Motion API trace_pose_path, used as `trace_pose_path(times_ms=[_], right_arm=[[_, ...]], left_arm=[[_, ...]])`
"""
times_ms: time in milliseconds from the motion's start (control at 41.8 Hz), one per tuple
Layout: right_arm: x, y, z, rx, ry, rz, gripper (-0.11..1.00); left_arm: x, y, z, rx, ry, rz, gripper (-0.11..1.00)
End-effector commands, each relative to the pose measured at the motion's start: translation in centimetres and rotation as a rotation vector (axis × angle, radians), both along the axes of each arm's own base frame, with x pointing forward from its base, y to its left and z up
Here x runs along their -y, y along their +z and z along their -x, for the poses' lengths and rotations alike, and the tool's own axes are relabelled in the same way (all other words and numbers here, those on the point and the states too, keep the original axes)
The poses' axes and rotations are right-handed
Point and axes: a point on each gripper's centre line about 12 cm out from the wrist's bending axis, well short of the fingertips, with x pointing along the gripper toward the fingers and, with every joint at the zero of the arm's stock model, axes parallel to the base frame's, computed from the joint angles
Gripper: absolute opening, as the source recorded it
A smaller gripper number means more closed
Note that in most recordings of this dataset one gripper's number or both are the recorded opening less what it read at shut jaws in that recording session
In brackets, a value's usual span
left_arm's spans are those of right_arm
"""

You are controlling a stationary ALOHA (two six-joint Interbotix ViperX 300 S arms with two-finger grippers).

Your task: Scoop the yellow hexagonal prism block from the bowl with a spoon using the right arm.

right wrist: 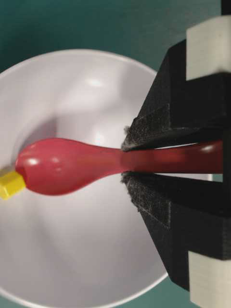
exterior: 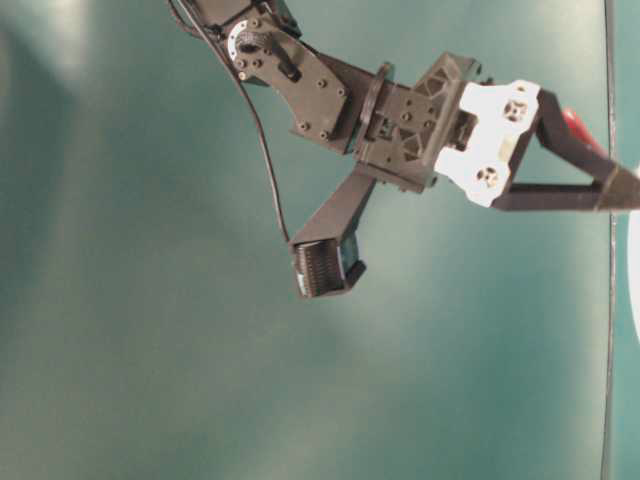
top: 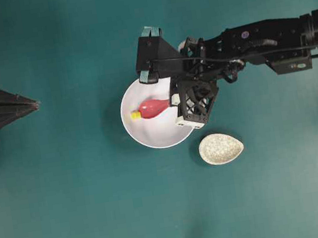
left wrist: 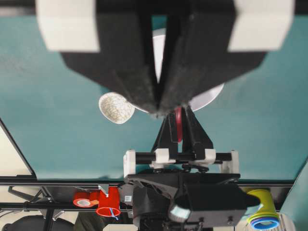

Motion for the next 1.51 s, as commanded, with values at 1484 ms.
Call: trace_pose_path(times_ms=[1484], right_arm=[[-0.5, 8.0, 2.9, -0.051, -0.134, -0.112, 0.23]], left_arm=[[0.0, 1.2, -0.3, 0.031, 0.002, 0.008, 0.00]])
